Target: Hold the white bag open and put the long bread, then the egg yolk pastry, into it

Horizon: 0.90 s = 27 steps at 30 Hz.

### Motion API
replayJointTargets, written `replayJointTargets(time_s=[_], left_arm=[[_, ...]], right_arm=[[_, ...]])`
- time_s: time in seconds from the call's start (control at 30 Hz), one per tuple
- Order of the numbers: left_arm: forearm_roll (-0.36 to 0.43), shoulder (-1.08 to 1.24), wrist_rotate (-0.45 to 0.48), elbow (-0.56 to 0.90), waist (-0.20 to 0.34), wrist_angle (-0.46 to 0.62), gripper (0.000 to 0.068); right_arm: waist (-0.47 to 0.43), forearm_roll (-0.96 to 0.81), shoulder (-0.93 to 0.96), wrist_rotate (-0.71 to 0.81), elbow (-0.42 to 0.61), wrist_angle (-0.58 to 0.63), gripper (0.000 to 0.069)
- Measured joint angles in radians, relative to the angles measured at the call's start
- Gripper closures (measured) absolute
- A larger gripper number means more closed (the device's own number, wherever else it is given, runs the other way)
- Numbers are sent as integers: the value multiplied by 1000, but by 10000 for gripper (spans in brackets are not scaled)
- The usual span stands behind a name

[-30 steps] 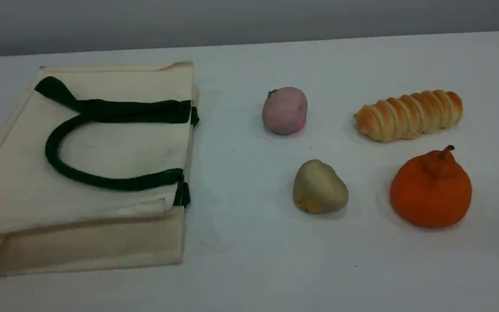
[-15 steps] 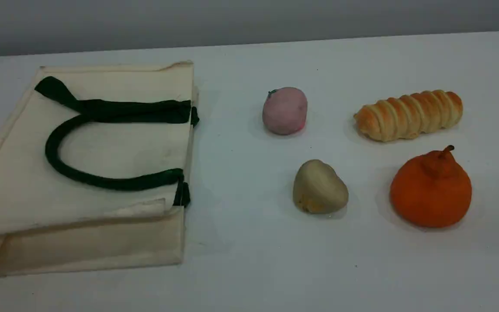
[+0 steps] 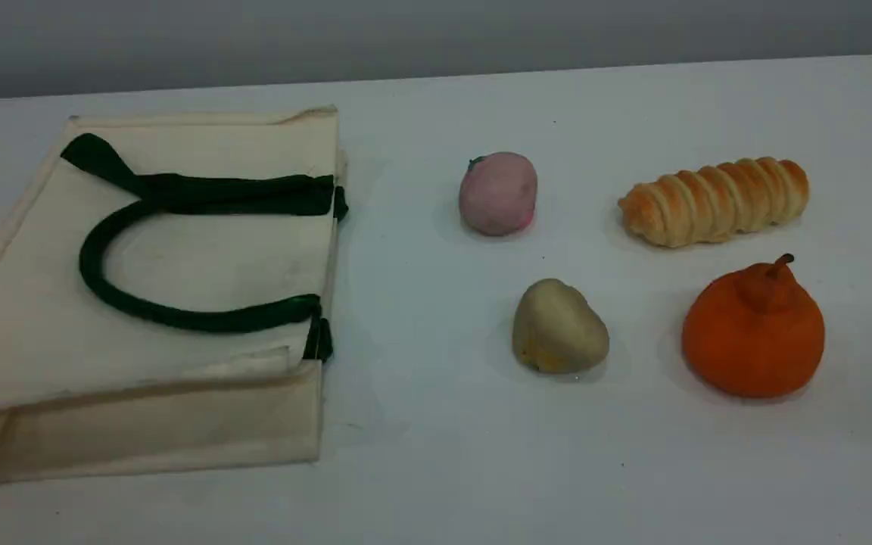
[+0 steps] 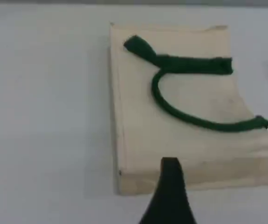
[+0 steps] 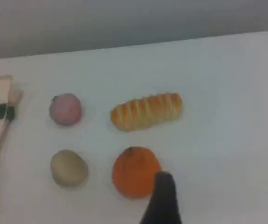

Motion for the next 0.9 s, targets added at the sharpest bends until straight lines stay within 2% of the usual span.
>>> replayJointTargets(time_s=[0.2, 0.43, 0.67, 0.9], left_arm=[[129, 137, -92, -105, -83, 8, 157], [131, 428, -91, -275, -94, -11, 157], [128, 799, -91, -446, -94, -18, 157], [124, 1156, -91, -583, -94, -51, 157]], right_arm=[[66, -4, 134, 1, -97, -1, 148], [118, -37, 375, 0, -313, -2, 148], [119, -65, 662, -17, -520, -4, 148], [119, -68, 920, -41, -646, -38, 148]])
